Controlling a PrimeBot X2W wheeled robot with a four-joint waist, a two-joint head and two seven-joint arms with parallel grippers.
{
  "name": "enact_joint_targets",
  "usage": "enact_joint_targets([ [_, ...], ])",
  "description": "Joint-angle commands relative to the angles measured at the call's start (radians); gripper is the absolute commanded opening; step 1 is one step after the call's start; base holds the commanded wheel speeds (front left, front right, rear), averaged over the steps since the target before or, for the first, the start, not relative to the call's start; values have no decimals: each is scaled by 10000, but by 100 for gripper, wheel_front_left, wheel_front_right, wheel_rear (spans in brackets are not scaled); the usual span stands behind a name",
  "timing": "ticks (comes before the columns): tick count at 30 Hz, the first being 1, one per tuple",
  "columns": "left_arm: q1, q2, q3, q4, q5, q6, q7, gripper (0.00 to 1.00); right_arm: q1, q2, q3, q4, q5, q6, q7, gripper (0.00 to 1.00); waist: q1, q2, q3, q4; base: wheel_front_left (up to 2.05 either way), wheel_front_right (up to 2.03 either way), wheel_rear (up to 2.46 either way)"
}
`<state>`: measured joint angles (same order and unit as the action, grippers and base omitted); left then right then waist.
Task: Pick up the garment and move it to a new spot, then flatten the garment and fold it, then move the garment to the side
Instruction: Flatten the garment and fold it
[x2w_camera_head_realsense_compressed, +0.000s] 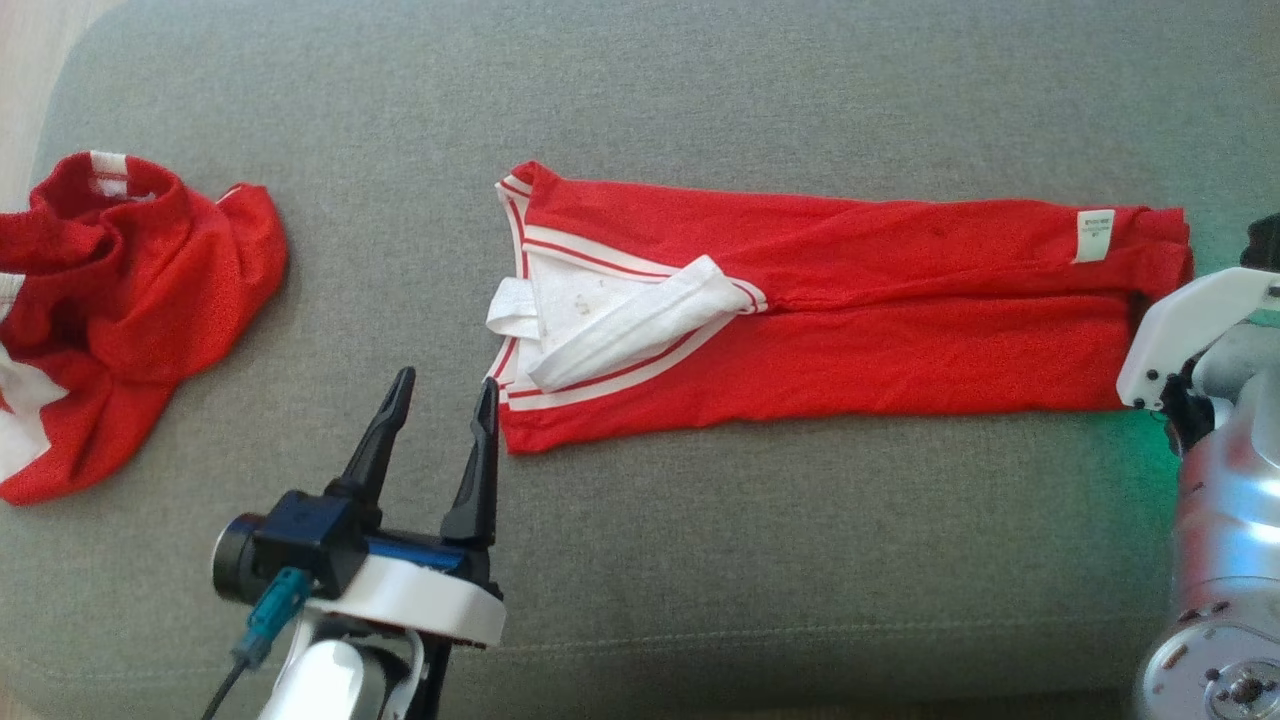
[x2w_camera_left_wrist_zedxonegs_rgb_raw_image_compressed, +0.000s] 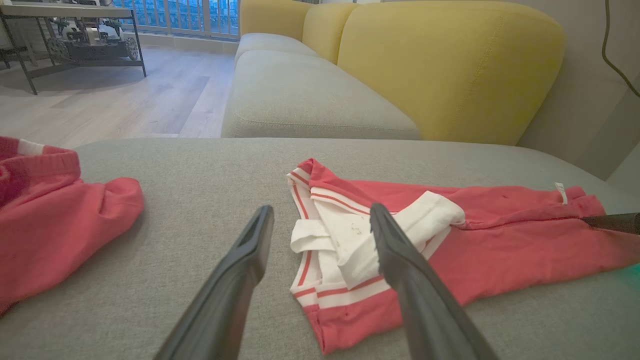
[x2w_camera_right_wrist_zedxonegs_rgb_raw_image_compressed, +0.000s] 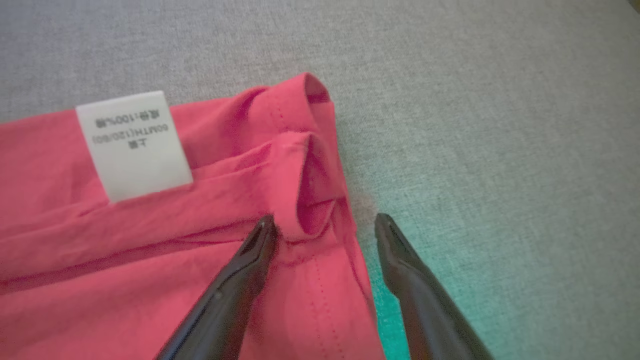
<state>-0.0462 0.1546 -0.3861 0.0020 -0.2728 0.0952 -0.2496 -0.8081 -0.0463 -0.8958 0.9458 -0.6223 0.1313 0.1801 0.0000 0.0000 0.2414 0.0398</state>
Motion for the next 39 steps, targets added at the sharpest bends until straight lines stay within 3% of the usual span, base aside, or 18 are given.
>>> enact_joint_targets([
  [1,-355,-31,345,-311,-22,-75,-122,100,-369,-40,155,-108,-125,-6,89,100,0,0,18,19,0,0,0],
  [3,-396,-83,346,-306,-9,-126,-122,100,-362,-40,93,-62,-211,-6,203,100,0,0,46,69,0,0,0],
  [4,-416,-102,356,-304,-6,-154,-122,100,-356,-40,52,-49,-243,-6,272,95,0,0,59,97,0,0,0],
  [5,-429,-119,374,-302,-4,-176,-122,100,-352,-40,15,-42,-270,-6,316,55,0,0,68,126,0,0,0],
  [6,-434,-138,400,-298,-4,-191,-122,100,-340,-40,6,-28,-294,-6,356,9,0,0,74,154,0,0,0],
  [7,-434,-154,427,-293,-1,-203,-122,100,-333,-40,-6,-9,-312,-6,389,0,0,0,75,176,0,0,0],
  [14,-293,-259,660,-290,35,-221,-122,100,-151,-39,253,-612,-387,-6,99,0,0,0,-88,27,0,0,0],
  [21,-132,-324,781,-352,129,-286,-122,100,69,-386,1794,-2330,-400,-6,480,0,0,0,-342,-327,0,0,0],
  [29,60,-299,820,-355,243,-309,-122,100,-363,-105,2921,-2864,-209,-6,449,0,0,0,-662,-490,0,0,0],
  [32,116,-279,772,-348,277,-326,-122,100,-365,-50,3778,-2645,509,-6,353,0,0,0,-813,-405,0,0,0],
  [39,284,-275,672,-309,266,-306,-122,100,-220,-42,6874,-2461,3542,-6,298,0,0,0,-1016,8,0,0,0],
])
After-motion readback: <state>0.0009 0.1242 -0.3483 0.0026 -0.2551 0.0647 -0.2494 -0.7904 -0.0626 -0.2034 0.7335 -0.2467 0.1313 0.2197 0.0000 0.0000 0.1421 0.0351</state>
